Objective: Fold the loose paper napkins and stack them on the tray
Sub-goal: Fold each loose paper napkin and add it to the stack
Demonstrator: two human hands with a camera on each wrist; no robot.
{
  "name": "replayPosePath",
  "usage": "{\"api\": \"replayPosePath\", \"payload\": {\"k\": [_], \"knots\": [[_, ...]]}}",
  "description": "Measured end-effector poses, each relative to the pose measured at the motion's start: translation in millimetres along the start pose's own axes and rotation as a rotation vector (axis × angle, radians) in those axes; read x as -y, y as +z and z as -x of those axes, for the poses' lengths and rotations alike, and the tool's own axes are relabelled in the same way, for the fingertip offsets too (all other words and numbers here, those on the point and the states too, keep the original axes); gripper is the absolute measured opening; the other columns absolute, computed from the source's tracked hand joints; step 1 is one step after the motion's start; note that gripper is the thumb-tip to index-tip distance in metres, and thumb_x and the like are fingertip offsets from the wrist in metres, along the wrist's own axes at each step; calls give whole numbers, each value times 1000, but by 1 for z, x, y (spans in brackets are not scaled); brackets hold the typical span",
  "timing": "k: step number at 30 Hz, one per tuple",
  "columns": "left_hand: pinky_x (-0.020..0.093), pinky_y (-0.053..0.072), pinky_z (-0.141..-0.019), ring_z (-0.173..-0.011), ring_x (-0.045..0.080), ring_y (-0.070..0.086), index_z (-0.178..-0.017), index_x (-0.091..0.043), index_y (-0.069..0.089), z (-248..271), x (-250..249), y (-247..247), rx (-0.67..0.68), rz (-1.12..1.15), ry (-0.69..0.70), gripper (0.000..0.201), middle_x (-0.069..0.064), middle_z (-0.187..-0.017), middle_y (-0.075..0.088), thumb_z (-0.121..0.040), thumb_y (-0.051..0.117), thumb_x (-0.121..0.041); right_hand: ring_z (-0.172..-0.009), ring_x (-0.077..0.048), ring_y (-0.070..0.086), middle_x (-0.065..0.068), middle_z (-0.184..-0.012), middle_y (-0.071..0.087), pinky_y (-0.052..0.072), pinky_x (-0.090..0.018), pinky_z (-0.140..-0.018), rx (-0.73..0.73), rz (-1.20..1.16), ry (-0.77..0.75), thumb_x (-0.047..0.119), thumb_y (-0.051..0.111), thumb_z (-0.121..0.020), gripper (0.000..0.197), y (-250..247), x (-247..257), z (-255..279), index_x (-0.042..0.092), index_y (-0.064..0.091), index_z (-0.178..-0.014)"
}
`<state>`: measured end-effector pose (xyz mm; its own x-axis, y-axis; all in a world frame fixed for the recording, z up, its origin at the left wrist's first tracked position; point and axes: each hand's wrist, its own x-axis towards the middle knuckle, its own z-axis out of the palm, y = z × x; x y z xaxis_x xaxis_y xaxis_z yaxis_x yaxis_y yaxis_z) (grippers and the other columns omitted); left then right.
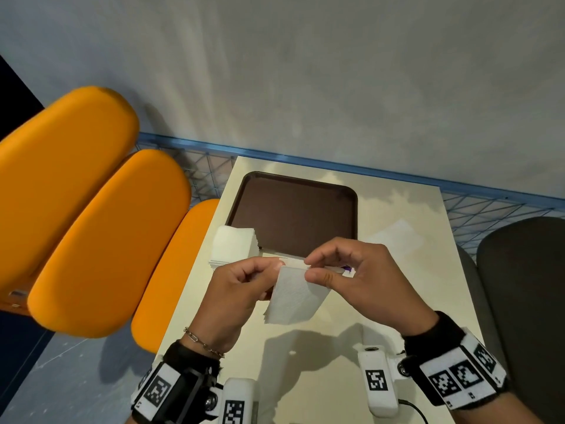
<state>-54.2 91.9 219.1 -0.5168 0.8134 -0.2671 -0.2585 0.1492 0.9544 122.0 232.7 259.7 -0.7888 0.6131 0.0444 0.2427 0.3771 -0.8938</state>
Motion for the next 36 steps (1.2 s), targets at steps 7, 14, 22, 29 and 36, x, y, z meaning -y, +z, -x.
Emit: {"api": "replayPosePath", "payload": {"k": [7,14,22,29,36], "knots": [[22,57,-70,-85,14,73,-100,-13,82,2,1,3,8,-60,52,14,4,-95,80,-91,73,-19,-91,-14,75,10,-91,79,59,-27,-88,-55,-33,24,26,88,-86,18,2,-9,0,30,79,-101],[21,58,-71,-85,14,72,-102,-12,81,3,2,7,21,-32,25,17,5,-97,80,-92,71,-21,-90,-12,73,13,-89,78,54,-17,-81,-92,29,4,27,87,-88,15,4,-13,0,32,82,-101],[20,57,-70,-85,8,72,-102,-18,82,1,4,10,61,-35,15,29,-1,-98,79,-84,69,-37,-90,-13,72,14,-88,73,53,-20,-79,-125,134,-44,29,85,-90,9,6,-23,-2,31,85,-99],[22,58,-68,-92,12,76,-107,-15,82,-2,6,11,70,-74,57,28,-3,-101,81,-83,76,-27,-87,-12,72,15,-87,71,56,-28,-77,-133,153,-37,31,85,-89,9,10,-26,-5,32,84,-98],[24,60,-69,-88,12,75,-100,-17,83,-11,16,4,-64,-61,35,15,-3,-96,81,-89,76,-25,-95,-4,70,22,-88,73,56,-28,-87,-76,197,36,43,85,-86,19,8,-23,-7,39,79,-104]]}}
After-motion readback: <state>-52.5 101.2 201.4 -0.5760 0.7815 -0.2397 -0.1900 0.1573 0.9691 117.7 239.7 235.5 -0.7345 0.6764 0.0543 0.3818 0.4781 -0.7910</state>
